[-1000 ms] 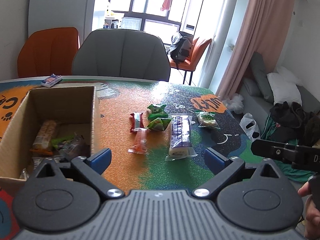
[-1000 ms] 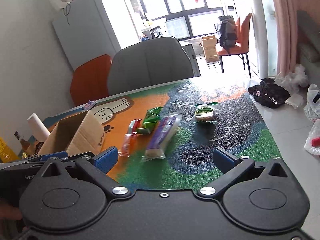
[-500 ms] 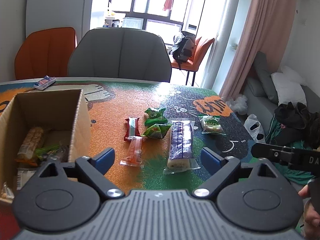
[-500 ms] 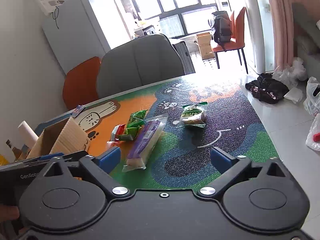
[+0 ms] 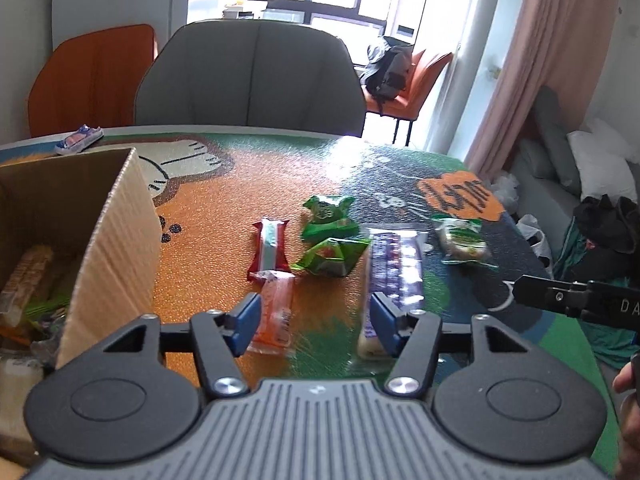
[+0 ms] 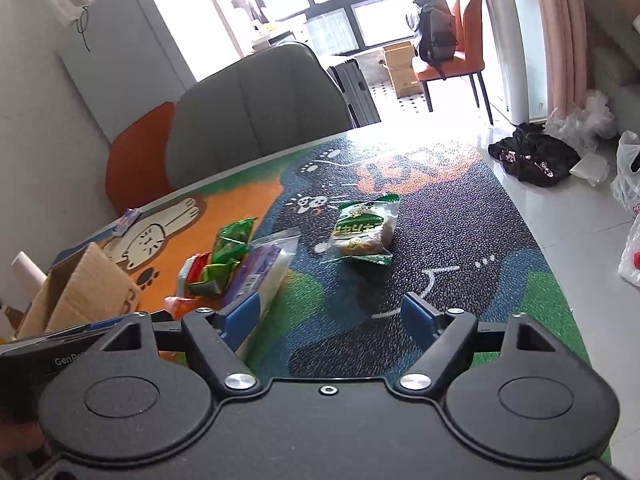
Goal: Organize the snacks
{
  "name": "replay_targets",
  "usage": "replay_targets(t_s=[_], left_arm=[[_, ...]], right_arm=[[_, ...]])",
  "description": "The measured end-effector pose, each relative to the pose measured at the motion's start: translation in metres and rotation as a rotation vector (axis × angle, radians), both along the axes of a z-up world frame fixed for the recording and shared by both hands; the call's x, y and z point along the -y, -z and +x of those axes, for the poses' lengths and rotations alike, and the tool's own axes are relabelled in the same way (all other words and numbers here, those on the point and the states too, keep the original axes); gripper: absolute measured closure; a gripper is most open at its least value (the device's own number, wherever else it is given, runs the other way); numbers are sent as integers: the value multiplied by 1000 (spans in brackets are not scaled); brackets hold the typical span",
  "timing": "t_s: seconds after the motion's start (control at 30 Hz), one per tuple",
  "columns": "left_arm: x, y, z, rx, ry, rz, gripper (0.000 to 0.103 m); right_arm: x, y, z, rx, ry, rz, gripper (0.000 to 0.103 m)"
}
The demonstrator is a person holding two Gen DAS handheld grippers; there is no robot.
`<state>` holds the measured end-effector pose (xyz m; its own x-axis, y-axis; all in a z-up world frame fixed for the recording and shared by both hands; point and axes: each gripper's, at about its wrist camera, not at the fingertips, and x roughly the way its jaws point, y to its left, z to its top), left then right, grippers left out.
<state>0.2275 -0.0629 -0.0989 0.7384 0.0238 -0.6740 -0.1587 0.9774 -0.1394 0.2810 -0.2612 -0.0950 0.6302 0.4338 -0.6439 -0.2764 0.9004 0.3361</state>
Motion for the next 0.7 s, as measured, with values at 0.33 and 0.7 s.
replay_targets(t_s=[0.33, 0.7], left_arm=[[-14, 22, 24, -48, -54, 3, 63], [-26, 24, 29, -13, -110, -43, 85]], right_arm=[[-10, 16, 28, -5, 10, -41, 26], [-28, 27, 51, 21, 17, -124, 28]])
